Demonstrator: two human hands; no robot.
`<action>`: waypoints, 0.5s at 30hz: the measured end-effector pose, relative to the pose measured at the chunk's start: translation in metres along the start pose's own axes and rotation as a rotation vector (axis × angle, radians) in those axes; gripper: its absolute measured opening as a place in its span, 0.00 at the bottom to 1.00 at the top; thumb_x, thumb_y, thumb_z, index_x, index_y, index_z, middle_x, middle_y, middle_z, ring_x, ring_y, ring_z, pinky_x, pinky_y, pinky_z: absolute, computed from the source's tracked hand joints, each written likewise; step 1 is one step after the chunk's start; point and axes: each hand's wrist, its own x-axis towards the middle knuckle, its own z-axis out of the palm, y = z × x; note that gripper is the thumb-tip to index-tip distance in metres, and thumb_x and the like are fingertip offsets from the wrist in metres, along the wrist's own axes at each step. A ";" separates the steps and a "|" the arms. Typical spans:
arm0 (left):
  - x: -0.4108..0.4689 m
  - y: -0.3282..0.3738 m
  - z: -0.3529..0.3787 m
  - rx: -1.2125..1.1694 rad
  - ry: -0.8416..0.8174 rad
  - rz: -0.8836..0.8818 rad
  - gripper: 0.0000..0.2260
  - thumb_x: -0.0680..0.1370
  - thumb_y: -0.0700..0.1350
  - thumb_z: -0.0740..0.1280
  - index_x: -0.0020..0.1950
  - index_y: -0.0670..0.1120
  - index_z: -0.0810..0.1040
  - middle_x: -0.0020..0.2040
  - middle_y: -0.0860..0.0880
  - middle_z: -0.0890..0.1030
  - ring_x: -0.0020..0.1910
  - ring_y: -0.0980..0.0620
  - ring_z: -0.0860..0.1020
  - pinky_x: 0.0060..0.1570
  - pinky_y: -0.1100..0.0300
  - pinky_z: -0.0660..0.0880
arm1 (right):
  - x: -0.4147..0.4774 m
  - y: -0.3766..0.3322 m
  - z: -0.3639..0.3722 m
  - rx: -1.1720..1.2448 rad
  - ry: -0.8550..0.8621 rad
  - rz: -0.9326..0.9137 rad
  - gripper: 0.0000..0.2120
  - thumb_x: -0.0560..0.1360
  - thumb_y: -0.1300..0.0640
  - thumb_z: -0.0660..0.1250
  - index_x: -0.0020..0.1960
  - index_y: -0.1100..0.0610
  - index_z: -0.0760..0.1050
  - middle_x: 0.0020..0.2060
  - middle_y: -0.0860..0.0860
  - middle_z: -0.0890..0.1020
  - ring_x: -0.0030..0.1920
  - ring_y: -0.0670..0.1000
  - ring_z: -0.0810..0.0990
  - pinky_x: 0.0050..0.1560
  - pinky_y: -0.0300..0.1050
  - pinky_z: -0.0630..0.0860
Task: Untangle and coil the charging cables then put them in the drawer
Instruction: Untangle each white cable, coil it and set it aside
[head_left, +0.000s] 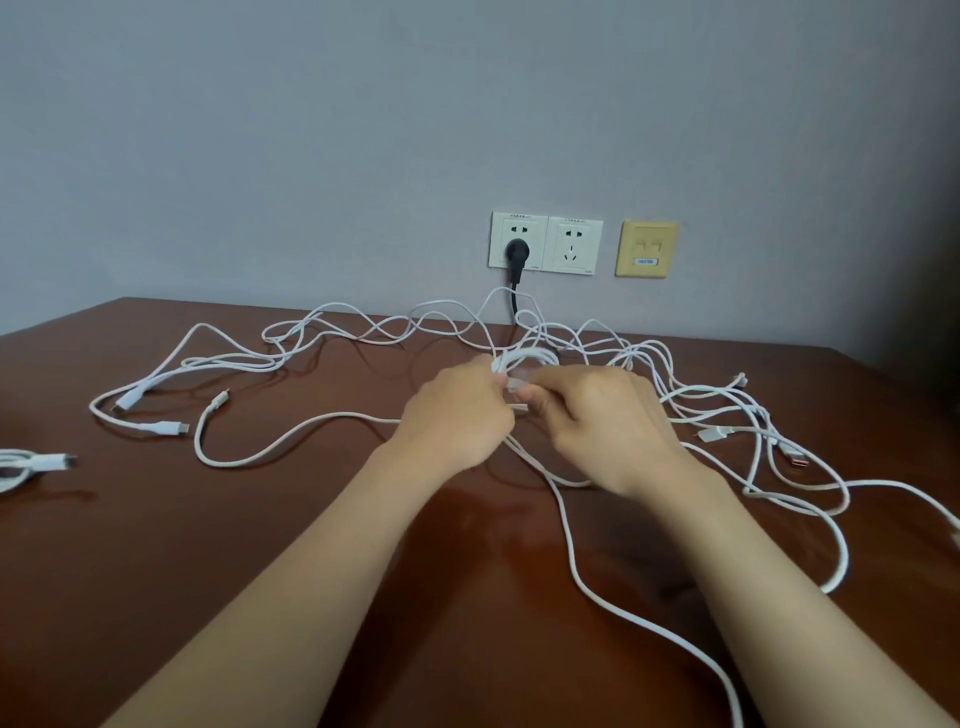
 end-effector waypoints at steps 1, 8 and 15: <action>-0.002 0.000 0.000 0.087 -0.016 0.009 0.01 0.79 0.44 0.56 0.48 0.49 0.65 0.55 0.43 0.77 0.56 0.40 0.74 0.44 0.56 0.65 | 0.000 0.001 -0.001 0.018 0.022 0.011 0.15 0.79 0.46 0.55 0.53 0.50 0.78 0.49 0.48 0.81 0.53 0.55 0.76 0.44 0.45 0.67; -0.002 -0.004 0.002 0.280 -0.240 0.247 0.07 0.77 0.41 0.56 0.52 0.50 0.69 0.45 0.51 0.69 0.51 0.46 0.72 0.43 0.56 0.64 | 0.001 0.016 0.003 0.297 0.065 0.256 0.07 0.66 0.45 0.73 0.34 0.47 0.80 0.28 0.45 0.78 0.38 0.48 0.75 0.36 0.36 0.66; 0.000 -0.004 0.003 -0.046 -0.314 0.427 0.11 0.79 0.35 0.57 0.58 0.45 0.73 0.43 0.54 0.69 0.51 0.50 0.70 0.55 0.57 0.67 | 0.003 0.034 -0.003 0.896 -0.017 0.304 0.08 0.67 0.64 0.73 0.32 0.54 0.79 0.25 0.44 0.80 0.28 0.38 0.76 0.34 0.29 0.71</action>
